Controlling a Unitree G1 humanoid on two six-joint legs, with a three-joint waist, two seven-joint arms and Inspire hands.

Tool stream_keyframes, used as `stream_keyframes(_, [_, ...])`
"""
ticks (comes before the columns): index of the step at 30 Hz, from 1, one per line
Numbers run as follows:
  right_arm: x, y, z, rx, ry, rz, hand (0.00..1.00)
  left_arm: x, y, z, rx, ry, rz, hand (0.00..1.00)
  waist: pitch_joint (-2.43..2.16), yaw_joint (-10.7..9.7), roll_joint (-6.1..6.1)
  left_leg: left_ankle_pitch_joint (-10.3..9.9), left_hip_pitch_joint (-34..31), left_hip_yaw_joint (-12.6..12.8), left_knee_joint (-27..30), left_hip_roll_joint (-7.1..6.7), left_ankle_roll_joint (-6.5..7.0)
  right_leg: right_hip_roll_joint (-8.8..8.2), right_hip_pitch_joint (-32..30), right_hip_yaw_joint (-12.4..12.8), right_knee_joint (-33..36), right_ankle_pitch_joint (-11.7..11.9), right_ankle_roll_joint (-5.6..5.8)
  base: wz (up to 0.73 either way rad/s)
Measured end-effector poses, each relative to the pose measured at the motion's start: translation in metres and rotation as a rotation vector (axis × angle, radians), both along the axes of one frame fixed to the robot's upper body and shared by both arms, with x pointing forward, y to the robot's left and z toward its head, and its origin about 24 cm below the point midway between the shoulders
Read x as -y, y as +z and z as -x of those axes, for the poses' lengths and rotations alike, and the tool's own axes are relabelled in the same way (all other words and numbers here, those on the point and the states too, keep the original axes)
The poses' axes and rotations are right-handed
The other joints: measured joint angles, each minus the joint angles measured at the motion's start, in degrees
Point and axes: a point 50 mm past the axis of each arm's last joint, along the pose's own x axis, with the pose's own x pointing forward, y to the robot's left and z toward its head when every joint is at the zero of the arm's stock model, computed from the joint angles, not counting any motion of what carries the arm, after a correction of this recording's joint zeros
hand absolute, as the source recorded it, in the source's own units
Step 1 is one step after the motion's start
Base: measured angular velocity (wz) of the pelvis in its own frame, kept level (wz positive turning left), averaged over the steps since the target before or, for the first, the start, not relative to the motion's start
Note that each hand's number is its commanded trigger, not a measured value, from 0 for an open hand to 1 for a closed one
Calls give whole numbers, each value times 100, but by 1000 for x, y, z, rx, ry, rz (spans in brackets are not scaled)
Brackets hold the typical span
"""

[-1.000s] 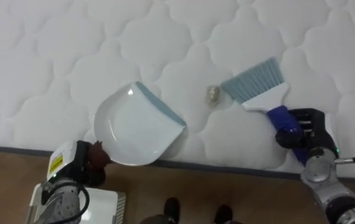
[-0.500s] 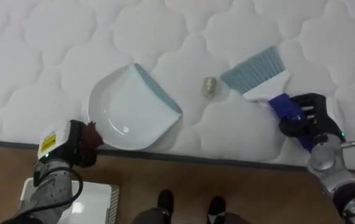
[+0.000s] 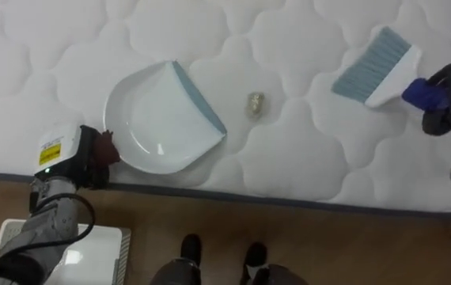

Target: Clean bed

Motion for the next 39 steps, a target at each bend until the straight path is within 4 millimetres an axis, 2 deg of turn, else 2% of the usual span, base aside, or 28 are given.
stream_keyframes(6, [-11, 11, -13, -80, 126, 255, 100, -11, 4, 0, -34, -18, -63, 100, -4, -51, -31, 6, 50, 15, 9, 2, 5, -22, 45, -3, 25, 0, -1, 0])
stream_keyframes(8, [-18, 14, -17, -107, 185, 353, 100, -13, 5, 0, -43, -10, -73, 100, -1, -47, -79, 10, 65, 31, 3, 4, 5, -18, 44, 5, 25, 7, -9, -6])
stream_keyframes(10, [-27, 16, -22, -145, 263, 486, 100, -16, 8, -2, -44, -18, -117, 100, -9, 7, -213, 8, 72, 93, 1, 57, 1, -1, 36, -1, -5, 45, -38, -12])
stream_keyframes(14, [-37, 19, -27, -166, 313, 616, 100, -15, 11, -5, -45, -25, -127, 100, -13, 165, -243, 17, 80, 142, -36, 184, -16, 186, 156, -18, -364, 255, -65, -16])
stream_keyframes(19, [-51, 15, -30, -232, 373, 725, 100, -14, 12, -6, -49, -28, -123, 100, -19, 201, -260, 24, 107, 158, -132, 198, -18, 215, 180, -11, -484, 338, -60, -3])
stream_keyframes(27, [-82, 0, -28, -299, 494, 768, 100, -18, 2, 8, -84, -41, -115, 100, -31, 215, -345, 48, 312, 170, -226, 241, -58, 280, 396, -16, -623, 356, -86, -3])
stream_keyframes(29, [-90, -4, -26, -308, 520, 758, 100, -19, -2, 13, -97, -45, -111, 100, -40, 193, -362, 46, 357, 162, -233, 265, -66, 318, 485, -13, -708, 380, -91, 0])
stream_keyframes(31, [-98, -10, -23, -315, 557, 739, 100, -18, -5, 16, -110, -54, -108, 100, -69, 193, -403, 56, 386, 153, -287, 277, -82, 357, 520, -15, -792, 422, -93, 0])
stream_keyframes(39, [-124, -8, -20, -298, 640, 710, 100, -17, -12, 26, -124, -69, -93, 100, -85, 192, -405, 58, 370, 147, -292, 319, -98, 423, 569, -47, -970, 535, -123, -3])
